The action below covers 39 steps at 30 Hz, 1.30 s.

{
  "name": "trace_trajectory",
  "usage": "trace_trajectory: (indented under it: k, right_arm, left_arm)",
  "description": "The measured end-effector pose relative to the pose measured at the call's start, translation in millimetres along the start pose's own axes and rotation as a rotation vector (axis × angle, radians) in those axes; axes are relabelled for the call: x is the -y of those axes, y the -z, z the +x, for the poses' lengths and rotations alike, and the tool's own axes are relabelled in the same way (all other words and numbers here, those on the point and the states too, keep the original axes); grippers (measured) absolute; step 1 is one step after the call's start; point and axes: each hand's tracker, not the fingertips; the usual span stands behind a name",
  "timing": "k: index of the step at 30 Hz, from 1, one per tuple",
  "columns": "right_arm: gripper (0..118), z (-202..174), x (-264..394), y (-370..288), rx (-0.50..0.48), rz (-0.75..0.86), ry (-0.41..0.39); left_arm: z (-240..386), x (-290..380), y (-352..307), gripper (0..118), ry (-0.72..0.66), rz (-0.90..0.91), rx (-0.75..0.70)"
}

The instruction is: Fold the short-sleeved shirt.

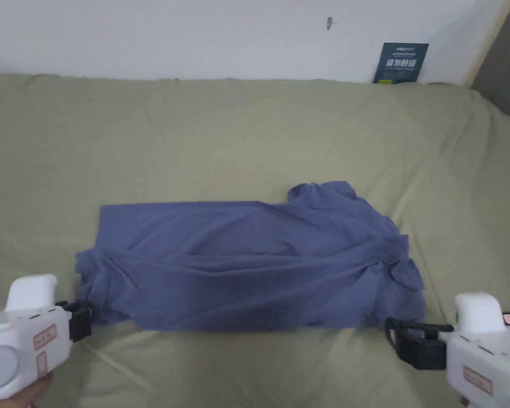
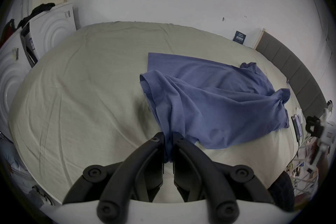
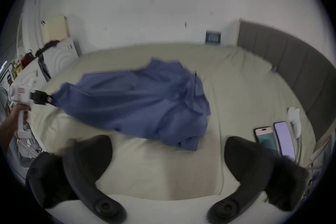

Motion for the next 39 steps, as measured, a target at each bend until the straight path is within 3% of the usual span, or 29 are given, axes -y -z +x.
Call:
trace_trajectory:
  k: [2,7,9,10,11,12,13,14,15,19,29,35,39]
  right_arm:
    - [118,13.8,-1.4,31.2,0.027,-0.123,0.027]
    - [118,25.8,2.3,86.2,0.072,-0.26,0.022]
    - [113,33.6,7.2,96.5,0.078,-0.312,0.081]
    - [90,34.3,9.4,95.9,0.068,-0.3,0.11]
    - [57,34.6,10.4,92.5,0.111,-0.281,0.123]
    - [46,31.3,1.8,84.3,0.093,-0.254,0.144]
    - [20,33.0,-0.1,81.5,0.064,-0.255,0.183]
    - [8,31.8,-1.7,77.3,0.052,-0.249,0.185]
    - [8,26.8,-4.1,72.5,0.097,-0.235,0.145]
    - [8,20.1,-22.1,56.8,0.065,-0.223,0.105]
    - [8,17.6,-103.4,-56.3,-0.092,-0.18,0.06]
    - [8,21.5,-64.2,-94.4,-0.069,-0.22,0.069]
    - [8,13.8,-6.9,-86.5,-0.086,-0.274,0.121]
  left_arm:
    - [0.2,0.0,1.3,6,0.01,-0.004,-0.012]
    - [-1.0,-0.7,4.8,6,-0.005,-0.024,-0.015]
    - [-4.5,-0.2,8.9,6,-0.011,-0.03,-0.018]
    - [-5.3,0.1,10.2,6,-0.015,-0.034,-0.019]
    - [-9.5,3.0,18.8,6,-0.015,-0.039,-0.02]
    - [-10.6,3.7,21.4,6,-0.015,-0.044,-0.023]
    - [-11.8,4.2,24.3,6,-0.016,-0.051,-0.024]
    - [-13.5,5.1,27.3,6,-0.02,-0.06,-0.017]
    - [-10.0,5.2,21.5,6,-0.021,-0.068,-0.01]
    - [-18.7,7.2,13.6,6,-0.028,-0.068,-0.007]
    - [-25.5,-32.0,-93.3,6,-0.007,-0.003,0.108]
    - [-31.7,-3.2,-126.4,6,-0.014,-0.062,0.109]
    - [-38.1,45.2,-98.8,6,-0.058,-0.161,0.086]
